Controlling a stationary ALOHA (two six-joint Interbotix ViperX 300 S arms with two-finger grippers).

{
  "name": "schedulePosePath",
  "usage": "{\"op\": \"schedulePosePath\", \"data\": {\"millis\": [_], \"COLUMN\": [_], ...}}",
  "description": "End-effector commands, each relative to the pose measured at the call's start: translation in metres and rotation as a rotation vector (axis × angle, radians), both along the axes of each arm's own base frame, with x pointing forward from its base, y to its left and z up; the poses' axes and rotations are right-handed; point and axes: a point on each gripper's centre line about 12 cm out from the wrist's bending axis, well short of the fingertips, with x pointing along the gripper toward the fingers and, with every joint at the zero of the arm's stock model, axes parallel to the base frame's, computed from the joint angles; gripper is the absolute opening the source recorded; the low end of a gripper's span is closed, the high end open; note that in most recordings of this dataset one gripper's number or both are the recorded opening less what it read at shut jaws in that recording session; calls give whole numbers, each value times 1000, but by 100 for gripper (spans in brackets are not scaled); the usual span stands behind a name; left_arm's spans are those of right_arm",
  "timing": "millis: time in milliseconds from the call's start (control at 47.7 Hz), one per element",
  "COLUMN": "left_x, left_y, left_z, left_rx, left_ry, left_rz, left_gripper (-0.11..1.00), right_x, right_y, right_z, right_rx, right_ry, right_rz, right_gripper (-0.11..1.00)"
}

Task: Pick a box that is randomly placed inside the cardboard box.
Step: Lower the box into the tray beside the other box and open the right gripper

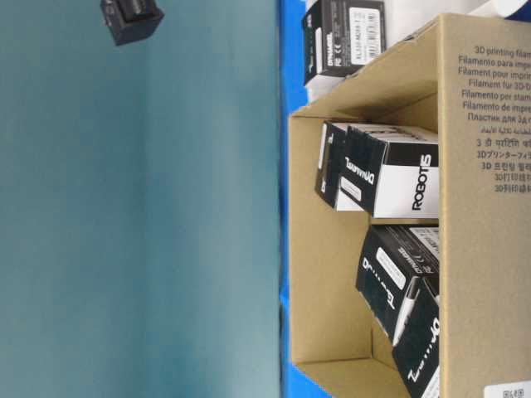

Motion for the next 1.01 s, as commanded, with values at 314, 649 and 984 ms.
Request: {"op": "schedulePosePath", "data": {"millis": [314,649,984], "left_x": [2,2,-1], "left_y": [0,0,1], "left_z": [10,9,10], "left_rx": [0,1,3], "left_ry": [-26,-21,-23], "left_rz": [-1,0,6], "left_gripper": [-7,-7,-7], "right_x": [3,6,6], "right_y": [-1,0,4], "right_z": [5,42,92], "right_rx": [0,-25,-80], "right_ry": [-27,-166,-434], "right_rz": [-26,-99,-160], "right_gripper": [99,99,99]}}
